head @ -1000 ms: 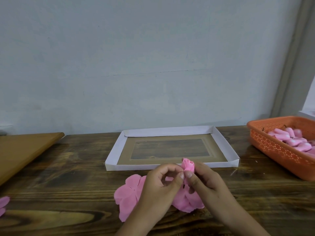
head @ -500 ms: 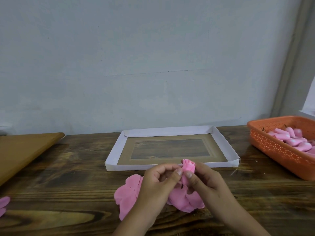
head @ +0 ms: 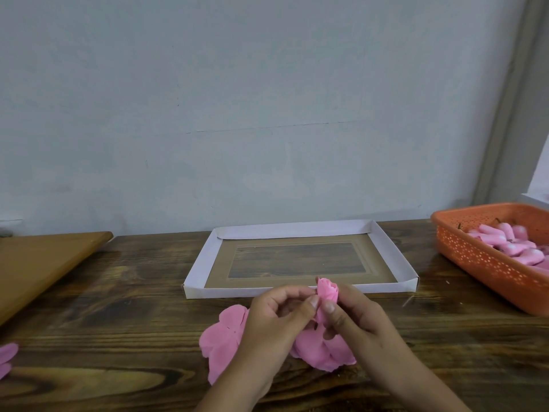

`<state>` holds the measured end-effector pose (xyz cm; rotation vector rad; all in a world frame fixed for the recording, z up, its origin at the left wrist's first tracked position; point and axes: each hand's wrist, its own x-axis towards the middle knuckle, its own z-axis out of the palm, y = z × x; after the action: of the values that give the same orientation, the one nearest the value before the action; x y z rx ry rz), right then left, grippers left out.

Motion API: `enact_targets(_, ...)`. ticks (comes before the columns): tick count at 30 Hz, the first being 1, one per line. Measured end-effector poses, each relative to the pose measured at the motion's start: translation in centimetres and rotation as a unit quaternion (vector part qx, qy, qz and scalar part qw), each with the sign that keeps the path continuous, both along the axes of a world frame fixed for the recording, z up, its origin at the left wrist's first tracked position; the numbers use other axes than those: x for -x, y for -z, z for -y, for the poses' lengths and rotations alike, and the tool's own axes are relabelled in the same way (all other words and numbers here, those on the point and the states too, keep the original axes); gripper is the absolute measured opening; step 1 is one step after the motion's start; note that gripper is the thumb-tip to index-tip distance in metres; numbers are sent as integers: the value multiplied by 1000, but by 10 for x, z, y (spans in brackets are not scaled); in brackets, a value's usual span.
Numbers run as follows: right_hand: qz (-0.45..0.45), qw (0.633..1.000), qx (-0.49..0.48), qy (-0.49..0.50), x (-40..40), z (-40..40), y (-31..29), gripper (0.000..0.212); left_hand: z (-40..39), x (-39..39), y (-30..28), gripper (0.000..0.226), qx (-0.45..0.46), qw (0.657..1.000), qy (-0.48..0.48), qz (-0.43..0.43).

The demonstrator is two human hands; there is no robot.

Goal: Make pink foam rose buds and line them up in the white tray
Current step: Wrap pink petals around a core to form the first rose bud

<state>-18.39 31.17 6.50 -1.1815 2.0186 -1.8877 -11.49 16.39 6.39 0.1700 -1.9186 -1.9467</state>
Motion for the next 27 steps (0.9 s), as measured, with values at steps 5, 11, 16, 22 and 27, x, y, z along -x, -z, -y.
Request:
enact_targets(5,-11,1000,-19,-6,-2,0,0,25,2,2,4,29,4,1000,-17,-1)
enact_targets(11,9,1000,-6,14,1,0,1,24,4,0,2,16,51,999,3,-4)
enact_targets(16,23,999,-4,30,3,0,1,25,1,-1,2,23,96,995,0,-9)
enact_targets(22,17,999,-16,37,6,0,3,17,1,2,2,19,61,998,-15,-3)
enact_targets(27,-24,999,-24,7,3,1,2,19,0,0,6,58,129,991,29,16)
